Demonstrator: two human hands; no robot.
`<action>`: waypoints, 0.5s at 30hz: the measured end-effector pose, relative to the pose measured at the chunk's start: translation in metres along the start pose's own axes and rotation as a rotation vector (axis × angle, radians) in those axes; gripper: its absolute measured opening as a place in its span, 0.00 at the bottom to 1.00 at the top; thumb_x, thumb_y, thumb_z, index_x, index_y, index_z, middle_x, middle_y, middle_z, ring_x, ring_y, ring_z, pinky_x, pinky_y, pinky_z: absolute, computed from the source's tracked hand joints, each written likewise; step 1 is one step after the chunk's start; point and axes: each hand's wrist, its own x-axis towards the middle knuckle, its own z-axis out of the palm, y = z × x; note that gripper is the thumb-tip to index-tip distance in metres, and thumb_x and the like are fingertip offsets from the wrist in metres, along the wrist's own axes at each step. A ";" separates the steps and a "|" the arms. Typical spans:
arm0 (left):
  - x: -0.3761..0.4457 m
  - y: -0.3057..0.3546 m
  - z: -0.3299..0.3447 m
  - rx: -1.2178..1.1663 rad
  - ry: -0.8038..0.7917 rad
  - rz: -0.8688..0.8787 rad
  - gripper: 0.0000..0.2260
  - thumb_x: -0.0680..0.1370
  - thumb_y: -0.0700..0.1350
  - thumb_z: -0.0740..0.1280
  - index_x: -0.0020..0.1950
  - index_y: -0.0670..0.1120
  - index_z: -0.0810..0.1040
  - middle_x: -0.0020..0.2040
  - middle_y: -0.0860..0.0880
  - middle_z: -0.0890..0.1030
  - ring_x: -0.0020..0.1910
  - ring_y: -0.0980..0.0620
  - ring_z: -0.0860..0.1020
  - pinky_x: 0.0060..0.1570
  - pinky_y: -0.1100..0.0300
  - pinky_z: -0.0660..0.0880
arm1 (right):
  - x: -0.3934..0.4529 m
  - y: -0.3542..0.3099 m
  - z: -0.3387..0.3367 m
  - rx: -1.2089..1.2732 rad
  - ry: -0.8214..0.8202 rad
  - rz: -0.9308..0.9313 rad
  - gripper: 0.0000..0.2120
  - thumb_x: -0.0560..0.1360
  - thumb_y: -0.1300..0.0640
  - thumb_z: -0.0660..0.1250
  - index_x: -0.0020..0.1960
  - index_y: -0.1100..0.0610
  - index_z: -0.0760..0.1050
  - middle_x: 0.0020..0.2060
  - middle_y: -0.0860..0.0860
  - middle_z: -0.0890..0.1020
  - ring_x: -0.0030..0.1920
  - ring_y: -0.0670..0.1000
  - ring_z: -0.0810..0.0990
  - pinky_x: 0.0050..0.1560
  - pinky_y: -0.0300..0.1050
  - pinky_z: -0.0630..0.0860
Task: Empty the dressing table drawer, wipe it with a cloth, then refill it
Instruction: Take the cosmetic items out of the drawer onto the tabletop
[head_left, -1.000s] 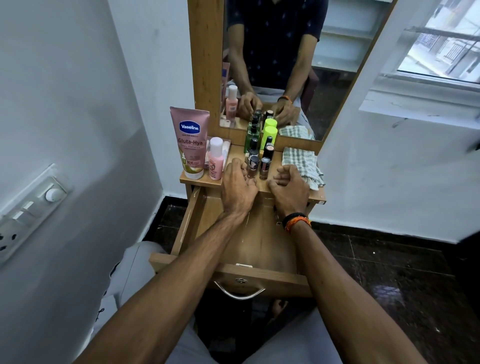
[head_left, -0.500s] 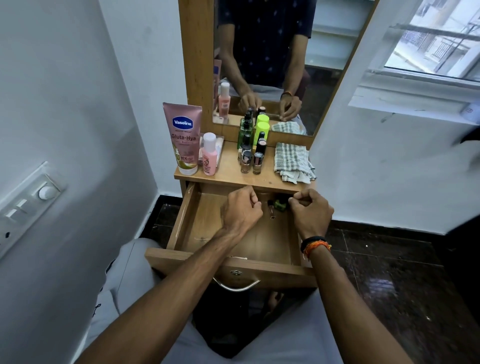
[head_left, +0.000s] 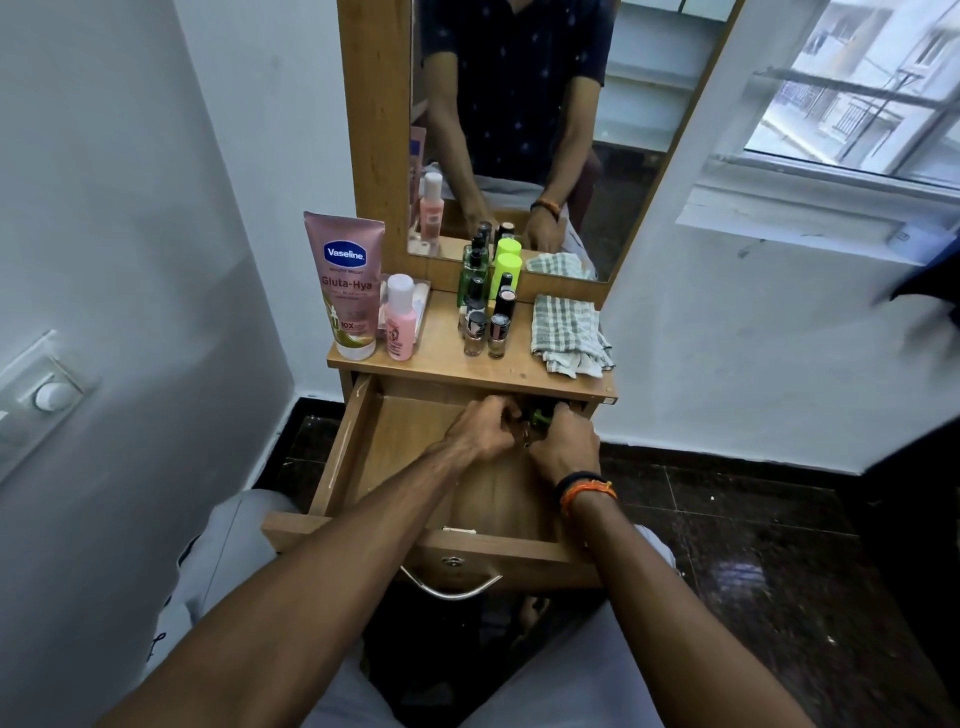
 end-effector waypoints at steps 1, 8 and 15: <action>0.002 0.000 0.000 0.001 -0.002 -0.010 0.18 0.73 0.37 0.68 0.62 0.46 0.80 0.55 0.46 0.84 0.55 0.46 0.81 0.56 0.52 0.79 | 0.002 -0.002 0.001 -0.013 0.005 0.000 0.19 0.73 0.58 0.71 0.61 0.62 0.73 0.56 0.61 0.80 0.58 0.62 0.79 0.59 0.54 0.76; 0.014 -0.007 0.003 -0.073 -0.007 -0.085 0.19 0.73 0.38 0.67 0.64 0.47 0.78 0.54 0.46 0.83 0.53 0.46 0.81 0.50 0.54 0.79 | 0.007 -0.006 0.007 0.064 0.059 0.086 0.17 0.74 0.55 0.71 0.58 0.63 0.74 0.54 0.62 0.81 0.56 0.63 0.80 0.57 0.55 0.79; 0.021 -0.007 0.017 -0.243 0.047 -0.098 0.18 0.74 0.32 0.68 0.62 0.45 0.80 0.49 0.48 0.82 0.48 0.50 0.79 0.51 0.56 0.78 | -0.004 0.012 0.007 0.441 0.088 0.255 0.11 0.70 0.59 0.73 0.52 0.53 0.80 0.42 0.51 0.86 0.47 0.52 0.85 0.56 0.53 0.82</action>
